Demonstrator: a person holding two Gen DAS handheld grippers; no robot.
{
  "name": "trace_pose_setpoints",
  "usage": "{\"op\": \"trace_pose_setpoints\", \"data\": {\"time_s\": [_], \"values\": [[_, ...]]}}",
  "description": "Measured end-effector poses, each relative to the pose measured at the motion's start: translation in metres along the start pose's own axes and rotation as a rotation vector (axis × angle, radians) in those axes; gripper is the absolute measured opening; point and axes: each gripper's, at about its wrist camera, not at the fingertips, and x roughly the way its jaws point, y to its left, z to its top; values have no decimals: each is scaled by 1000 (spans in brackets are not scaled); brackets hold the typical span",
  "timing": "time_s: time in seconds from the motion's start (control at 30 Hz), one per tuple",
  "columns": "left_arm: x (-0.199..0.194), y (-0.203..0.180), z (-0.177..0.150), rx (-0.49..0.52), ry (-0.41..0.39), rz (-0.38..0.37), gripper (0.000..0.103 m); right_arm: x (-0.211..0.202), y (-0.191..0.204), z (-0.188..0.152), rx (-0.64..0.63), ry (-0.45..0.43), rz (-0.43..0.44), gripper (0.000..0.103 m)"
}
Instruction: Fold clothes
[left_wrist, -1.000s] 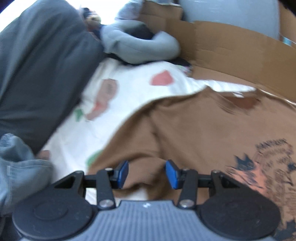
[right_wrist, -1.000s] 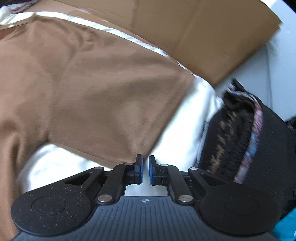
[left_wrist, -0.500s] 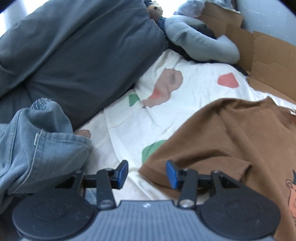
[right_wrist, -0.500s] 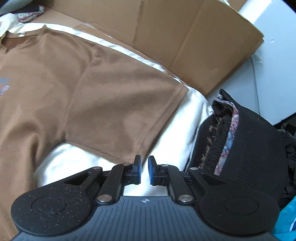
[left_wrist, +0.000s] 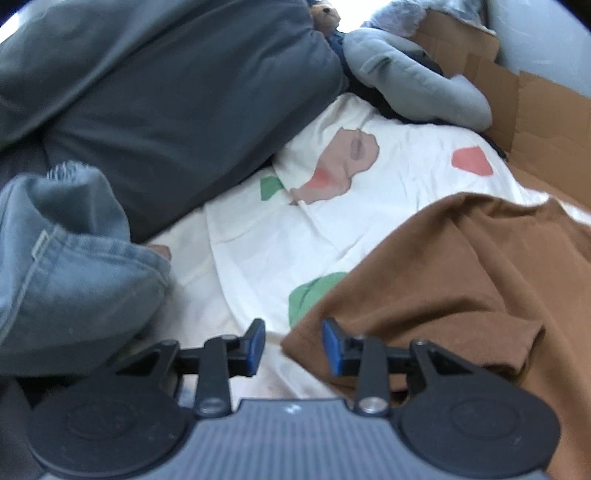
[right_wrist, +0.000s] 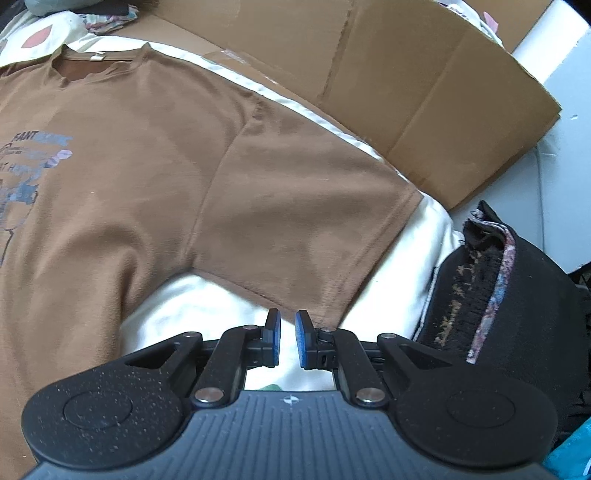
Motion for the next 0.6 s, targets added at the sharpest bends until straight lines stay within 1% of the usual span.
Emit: {"op": "trace_pose_setpoints", "data": {"time_s": [0.1, 0.2, 0.33, 0.37, 0.4, 0.43, 0.47, 0.6], "values": [[6, -3, -2, -14, 23, -18, 36, -1, 7, 1, -7, -2, 16, 15], [9, -8, -3, -1, 26, -10, 36, 1, 13, 1, -12, 0, 29, 15], [11, -6, -3, -31, 22, -35, 36, 2, 19, 2, -18, 1, 42, 15], [12, -5, -3, -40, 17, -45, 33, 3, 20, 2, -18, 1, 45, 15], [11, -5, -2, -37, 18, -56, 24, 3, 20, 2, -17, 1, 47, 15], [10, -5, -1, -32, 19, -67, 18, 4, 21, 3, -13, 1, 49, 15], [8, -6, 1, -11, 13, -69, 9, 4, 22, 3, -7, 1, 55, 15], [-3, -10, 11, 71, -19, -74, 6, 4, 27, 4, 8, -5, 78, 15]]}}
